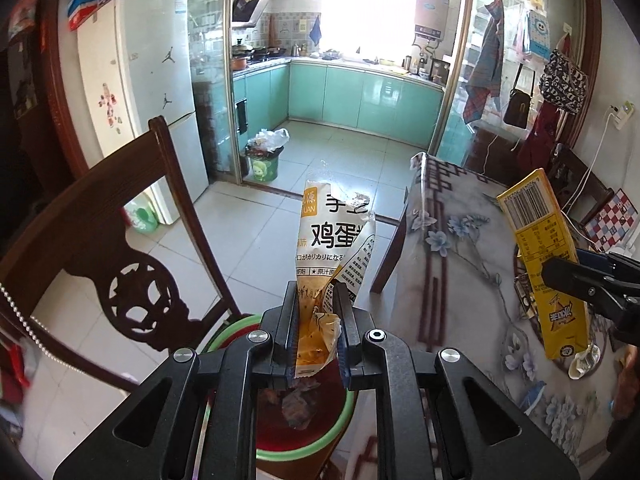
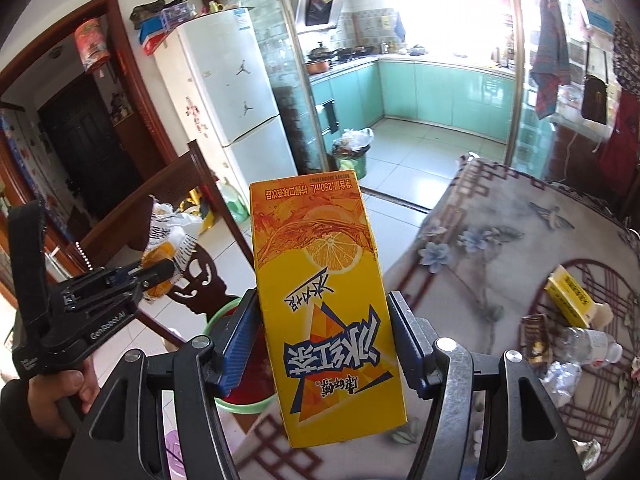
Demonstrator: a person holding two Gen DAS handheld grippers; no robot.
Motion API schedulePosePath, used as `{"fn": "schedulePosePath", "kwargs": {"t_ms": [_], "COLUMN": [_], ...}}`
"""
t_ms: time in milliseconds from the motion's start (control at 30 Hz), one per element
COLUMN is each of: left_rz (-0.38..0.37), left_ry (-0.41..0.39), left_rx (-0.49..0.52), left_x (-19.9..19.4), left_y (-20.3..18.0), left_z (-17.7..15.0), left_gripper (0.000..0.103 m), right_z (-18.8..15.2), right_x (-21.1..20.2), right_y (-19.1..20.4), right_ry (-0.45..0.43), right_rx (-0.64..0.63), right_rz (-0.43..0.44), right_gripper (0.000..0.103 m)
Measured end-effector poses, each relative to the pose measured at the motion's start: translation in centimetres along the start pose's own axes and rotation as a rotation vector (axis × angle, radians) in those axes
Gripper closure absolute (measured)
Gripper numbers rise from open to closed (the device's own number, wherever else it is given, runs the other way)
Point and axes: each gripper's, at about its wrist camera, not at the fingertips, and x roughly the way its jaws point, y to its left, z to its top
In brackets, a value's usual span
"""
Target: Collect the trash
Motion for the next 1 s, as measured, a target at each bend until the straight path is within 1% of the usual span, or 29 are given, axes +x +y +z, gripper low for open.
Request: {"fn": "schedulePosePath", "kwargs": {"t_ms": [133, 200, 267, 533, 800, 1000], "left_rz": [0.019, 0.03, 0.022, 0.042, 0.07, 0.074], "left_ry": [0.047, 0.084, 0.125, 0.23, 0.276, 0.29], "left_rx": [-0.023, -0.038, -0.06, -0.079, -0.091, -0.108], "left_x": [1.6, 2.9, 4.0, 7.1, 8.8, 9.6], "left_y": [1.8, 2.7, 3.4, 5.3, 7.1, 8.3], "left_z": [-0.5, -0.9, -1.4, -2.9, -3.6, -3.9], "left_gripper": [0.088, 0.088, 0.088, 0.088, 0.088, 0.088], "right_z": [0.1, 0.0, -0.5, -2.5, -4.5, -4.5], "right_x": [2.7, 4.1, 5.6, 11.1, 15.1, 16.6], "right_y": [1.7, 1.9, 2.0, 3.3, 4.1, 4.9], "right_ry": [0.03, 0.046, 0.071, 0.183, 0.274, 0.308], "right_rx": [0.014, 0.047, 0.077, 0.085, 0.079, 0.066], "right_rz": [0.039, 0.055, 0.075, 0.091, 0.102, 0.105], "right_gripper": [0.041, 0.041, 0.041, 0.041, 0.041, 0.041]}}
